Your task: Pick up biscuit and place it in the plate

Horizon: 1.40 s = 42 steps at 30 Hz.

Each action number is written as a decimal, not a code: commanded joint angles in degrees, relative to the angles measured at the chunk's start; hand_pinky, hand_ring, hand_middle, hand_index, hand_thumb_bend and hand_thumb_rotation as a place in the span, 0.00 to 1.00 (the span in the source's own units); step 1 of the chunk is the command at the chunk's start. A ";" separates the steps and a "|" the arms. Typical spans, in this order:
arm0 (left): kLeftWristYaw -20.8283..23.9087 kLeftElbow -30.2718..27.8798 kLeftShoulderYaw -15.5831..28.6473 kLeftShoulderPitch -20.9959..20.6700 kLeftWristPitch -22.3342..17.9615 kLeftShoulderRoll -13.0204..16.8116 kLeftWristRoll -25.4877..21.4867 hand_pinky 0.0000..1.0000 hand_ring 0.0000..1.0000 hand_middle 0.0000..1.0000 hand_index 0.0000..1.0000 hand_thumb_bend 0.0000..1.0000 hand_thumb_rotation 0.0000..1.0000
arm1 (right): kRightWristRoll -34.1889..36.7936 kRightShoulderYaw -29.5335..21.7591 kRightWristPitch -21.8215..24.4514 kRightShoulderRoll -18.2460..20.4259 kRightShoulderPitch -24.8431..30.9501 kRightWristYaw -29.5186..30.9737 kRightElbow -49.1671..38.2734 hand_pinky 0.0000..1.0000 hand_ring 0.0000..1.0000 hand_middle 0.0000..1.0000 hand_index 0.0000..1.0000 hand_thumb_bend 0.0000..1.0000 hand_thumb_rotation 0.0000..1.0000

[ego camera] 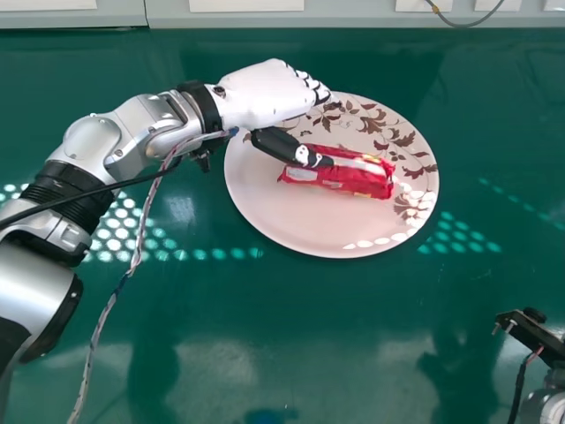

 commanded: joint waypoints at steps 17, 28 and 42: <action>5.51 -4.11 3.79 3.33 1.72 1.49 -3.79 0.89 0.99 0.99 0.96 0.95 0.79 | -0.46 -0.06 -0.46 0.09 0.60 0.03 0.24 0.65 0.74 0.76 0.75 0.50 0.19; 1.50 -19.21 18.50 19.72 1.08 5.58 -24.62 0.62 0.78 0.83 0.85 0.79 0.61 | -1.47 0.43 -0.88 0.38 0.88 -0.40 0.83 0.64 0.74 0.76 0.75 0.47 0.16; -5.35 -34.72 33.59 37.11 4.71 5.36 -44.96 0.55 0.68 0.74 0.75 0.70 0.43 | -0.35 1.77 -0.56 1.91 1.60 -0.89 0.38 0.68 0.77 0.78 0.76 0.53 0.19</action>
